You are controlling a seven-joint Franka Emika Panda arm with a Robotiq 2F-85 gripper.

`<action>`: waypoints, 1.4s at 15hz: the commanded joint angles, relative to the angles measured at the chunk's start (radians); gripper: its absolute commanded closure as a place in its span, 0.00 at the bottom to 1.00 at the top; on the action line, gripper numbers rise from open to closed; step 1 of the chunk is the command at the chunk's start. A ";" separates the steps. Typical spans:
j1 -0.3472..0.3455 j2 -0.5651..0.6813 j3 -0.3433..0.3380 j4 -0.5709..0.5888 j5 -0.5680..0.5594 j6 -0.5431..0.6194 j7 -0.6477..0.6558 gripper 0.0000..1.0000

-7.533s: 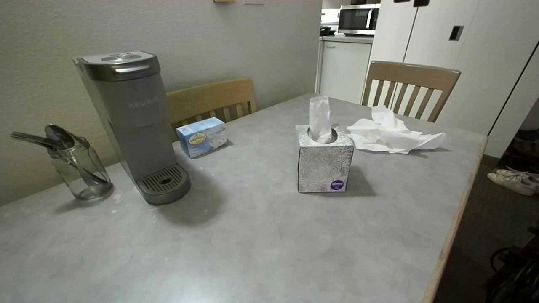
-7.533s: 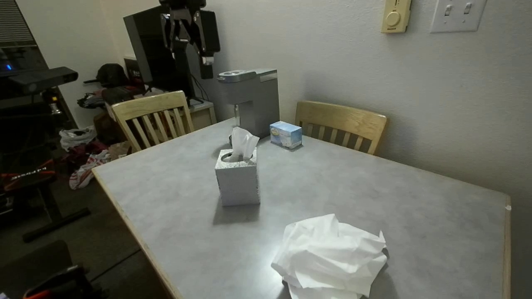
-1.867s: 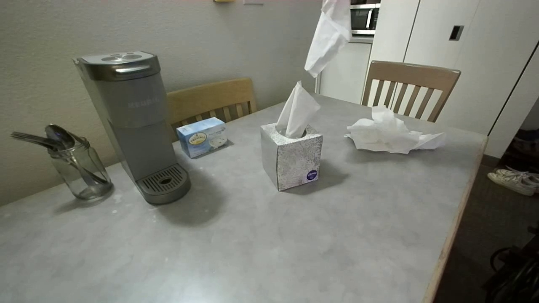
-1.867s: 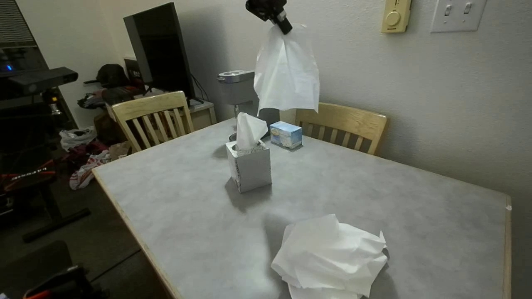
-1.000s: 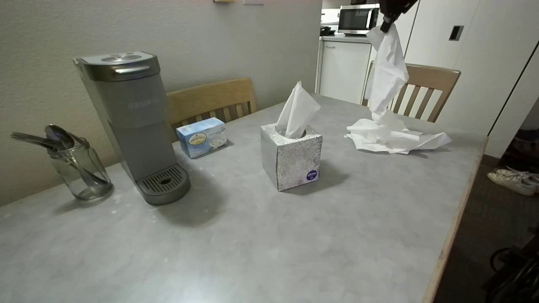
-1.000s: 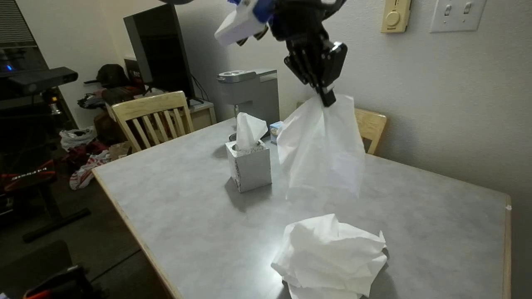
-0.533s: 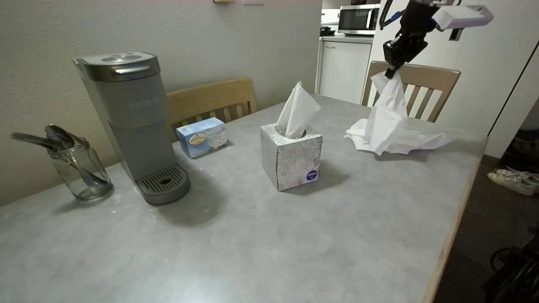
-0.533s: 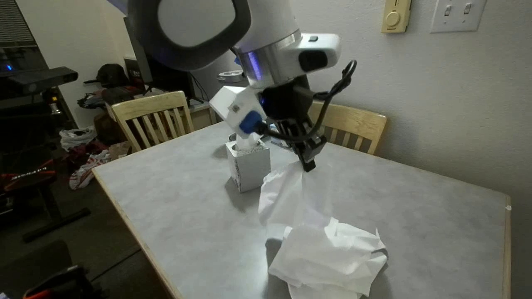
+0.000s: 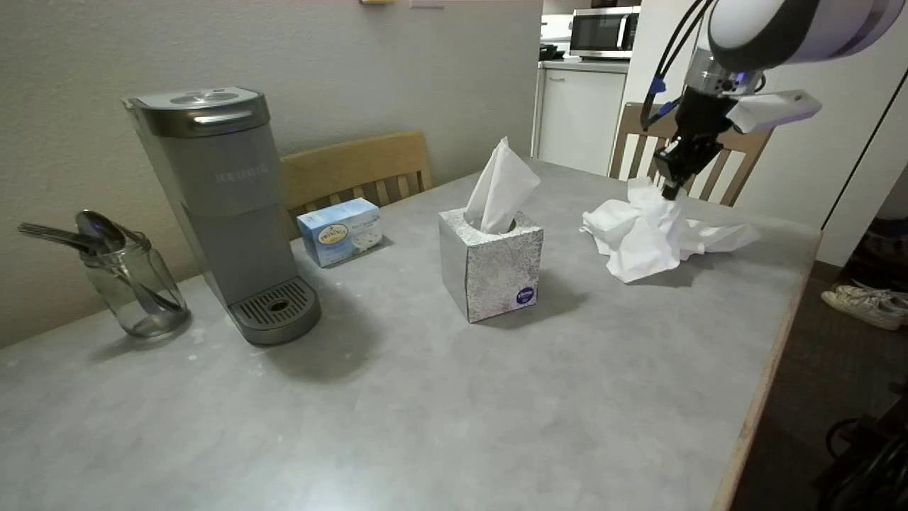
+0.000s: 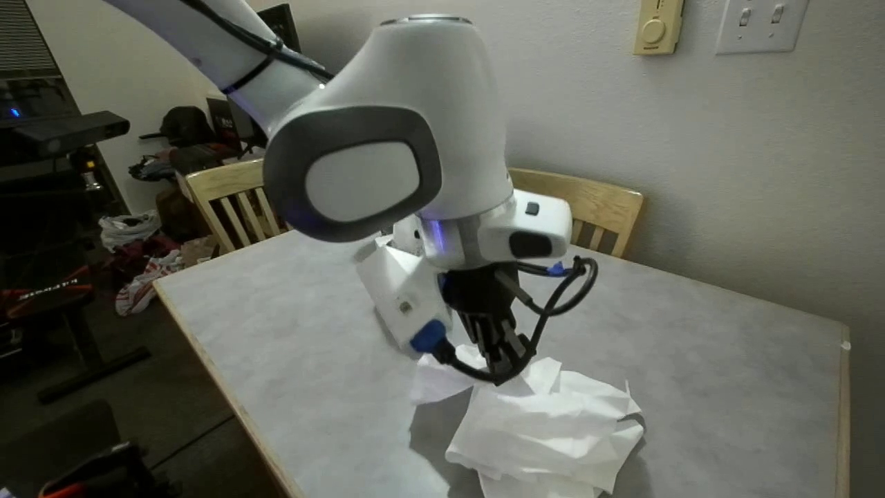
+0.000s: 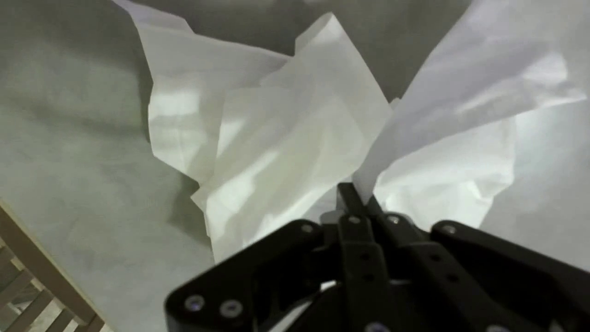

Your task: Pick up three tissue papers from the box and put it on the table.

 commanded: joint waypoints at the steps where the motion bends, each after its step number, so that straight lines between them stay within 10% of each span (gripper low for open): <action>1: -0.032 0.092 0.016 0.035 -0.009 0.002 -0.028 1.00; 5: -0.023 0.126 0.007 0.046 -0.028 -0.008 0.000 1.00; 6: -0.017 0.115 0.006 0.048 -0.031 -0.013 0.007 0.74; 17: 0.151 -0.190 0.013 0.108 -0.246 -0.133 0.250 0.05; 21: 0.194 -0.221 0.086 0.173 -0.210 -0.201 0.290 0.00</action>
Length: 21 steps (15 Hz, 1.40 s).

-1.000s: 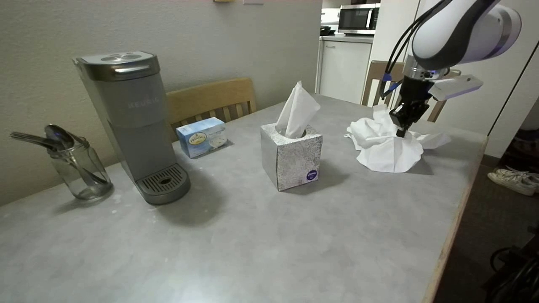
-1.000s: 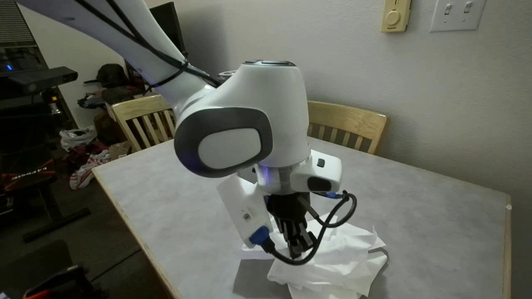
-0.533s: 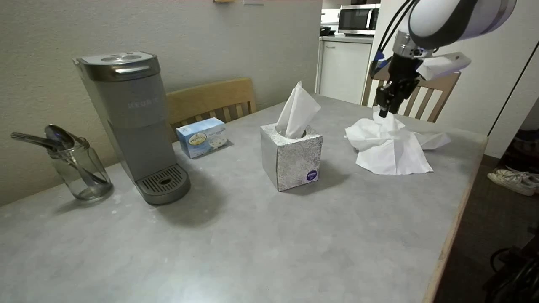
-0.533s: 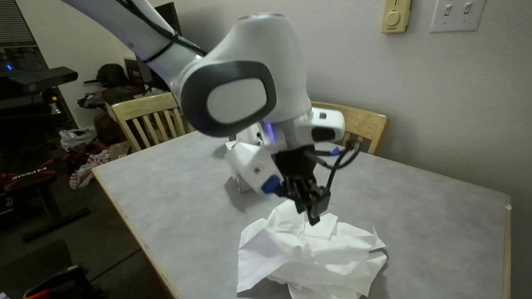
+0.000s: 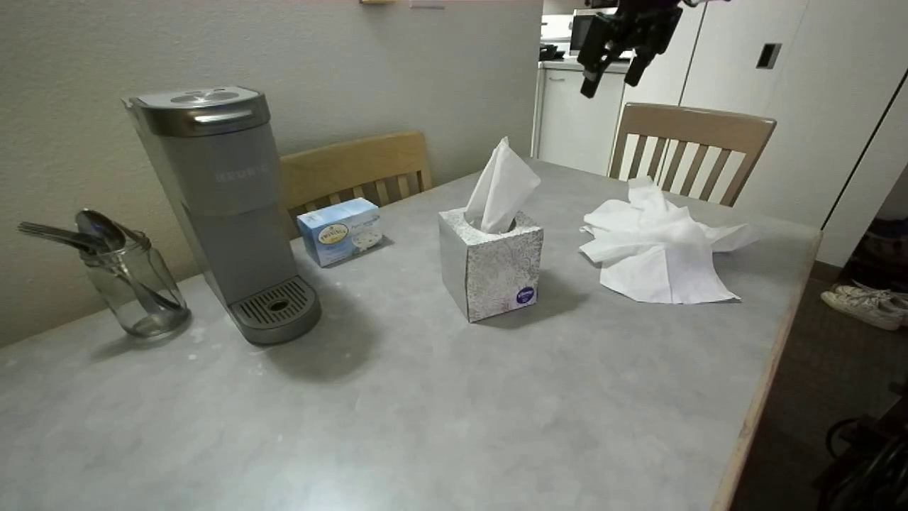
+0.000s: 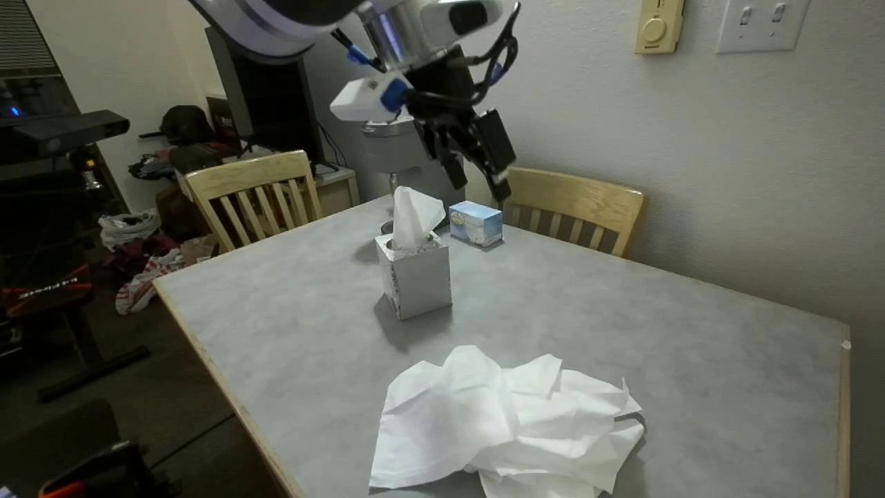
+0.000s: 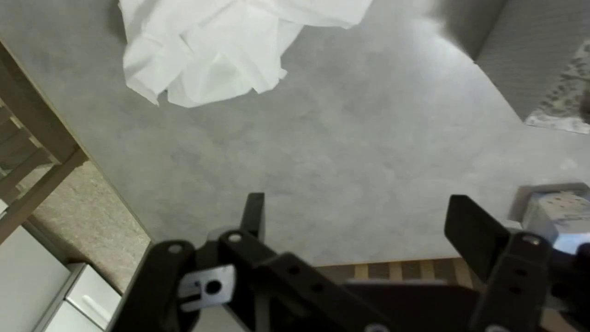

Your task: Pick up three tissue papers from the box and put it on the table.

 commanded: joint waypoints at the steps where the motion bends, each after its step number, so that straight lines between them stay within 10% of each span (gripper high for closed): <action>1: 0.029 0.000 0.061 0.063 0.023 -0.068 0.032 0.00; 21: 0.130 0.248 0.155 0.329 0.095 -0.220 0.101 0.00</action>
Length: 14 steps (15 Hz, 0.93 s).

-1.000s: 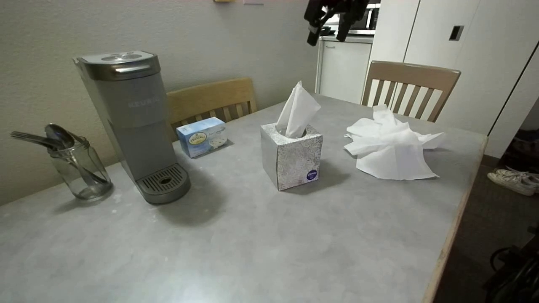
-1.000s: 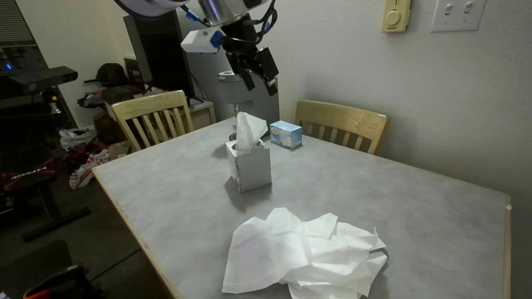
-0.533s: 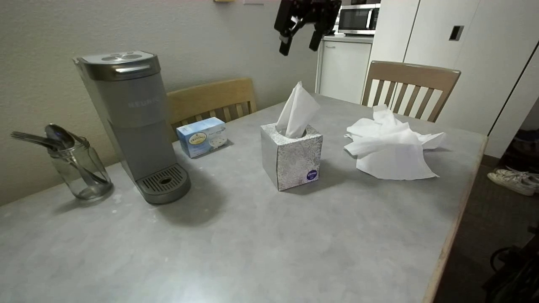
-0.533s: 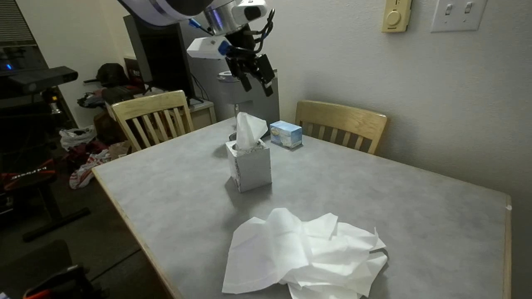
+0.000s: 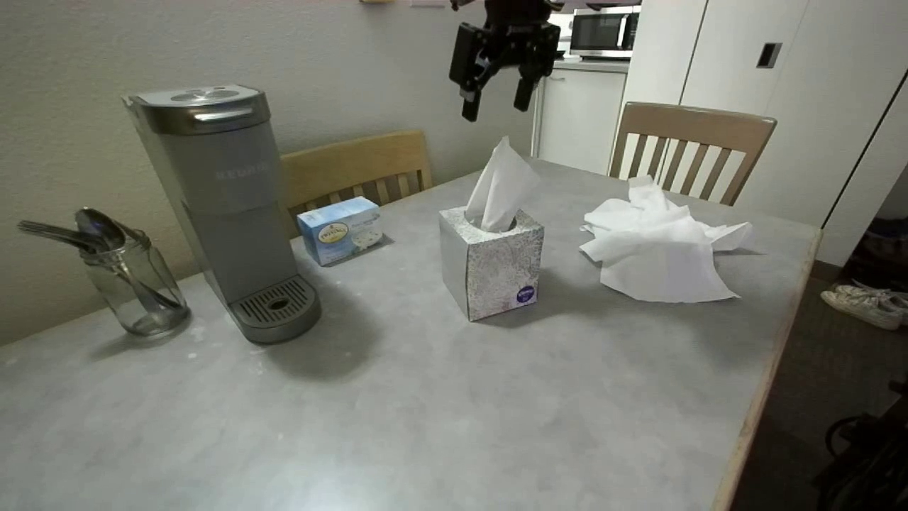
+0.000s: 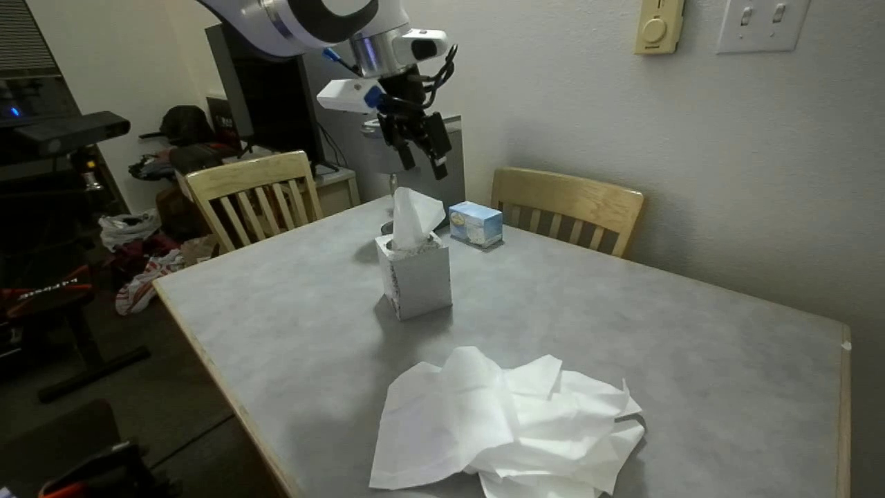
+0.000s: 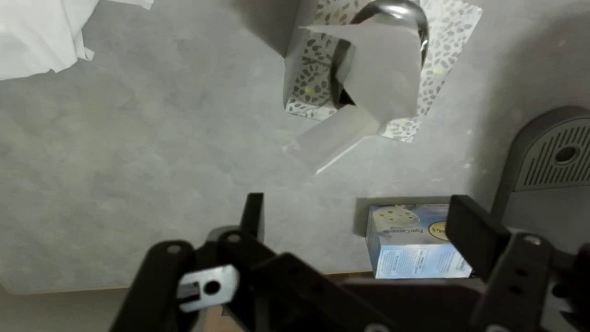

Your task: Pick up three tissue papers from the box and put it on the table.

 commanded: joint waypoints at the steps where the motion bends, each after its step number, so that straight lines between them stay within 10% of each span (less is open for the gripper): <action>1: 0.021 0.044 0.009 0.048 0.014 -0.059 0.028 0.00; 12: 0.045 0.093 -0.005 0.044 0.003 -0.096 0.091 0.00; 13: 0.046 0.093 -0.005 0.042 0.002 -0.091 0.093 0.25; 14: 0.046 0.093 -0.004 0.042 0.002 -0.091 0.092 0.26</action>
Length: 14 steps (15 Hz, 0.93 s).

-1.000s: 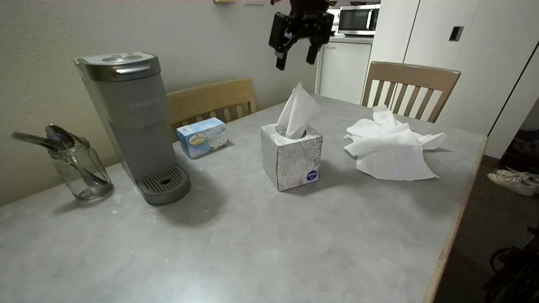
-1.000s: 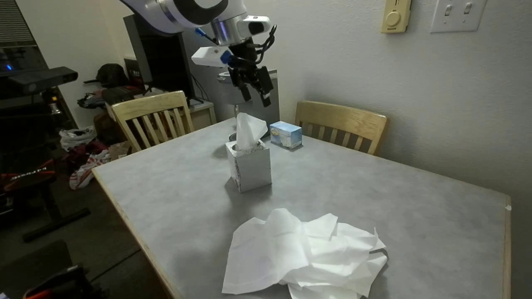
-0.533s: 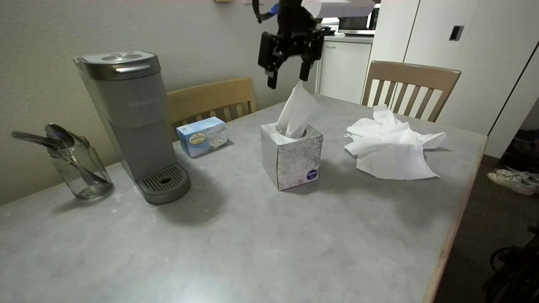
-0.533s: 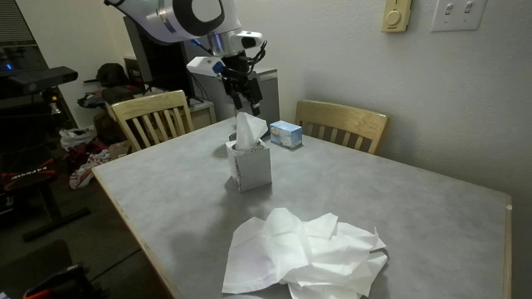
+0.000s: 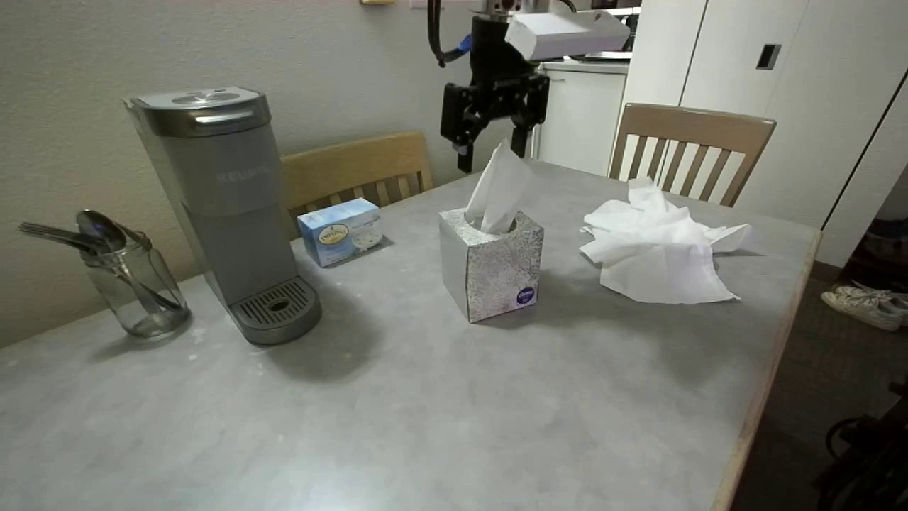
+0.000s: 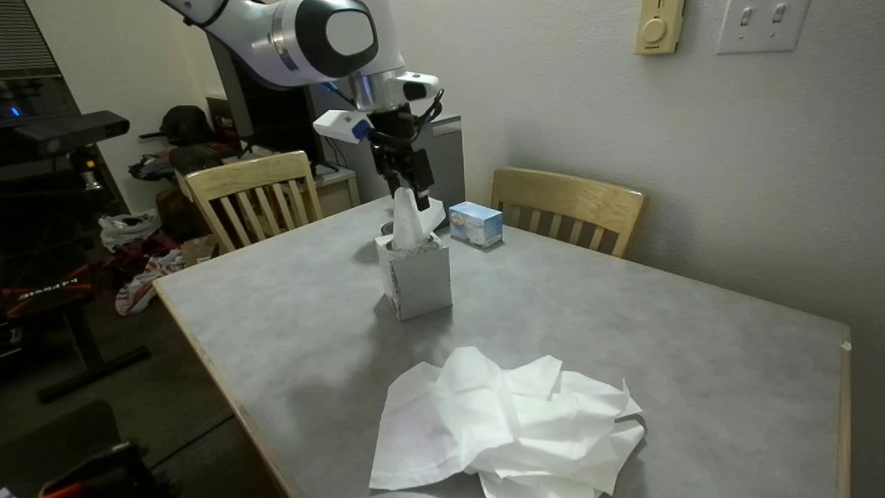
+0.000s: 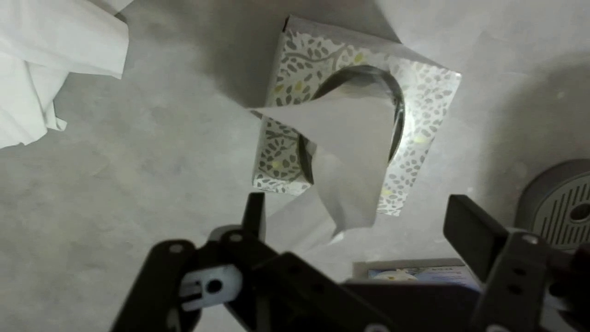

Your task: Pick up three tissue papers from the box and put it on the table.

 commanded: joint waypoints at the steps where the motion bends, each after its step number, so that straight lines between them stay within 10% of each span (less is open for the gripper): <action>1: 0.006 0.011 -0.007 0.020 0.001 -0.030 0.009 0.33; 10: 0.005 0.005 -0.001 0.031 0.006 -0.032 -0.006 0.97; 14: 0.007 -0.005 -0.006 0.048 -0.002 -0.047 -0.003 1.00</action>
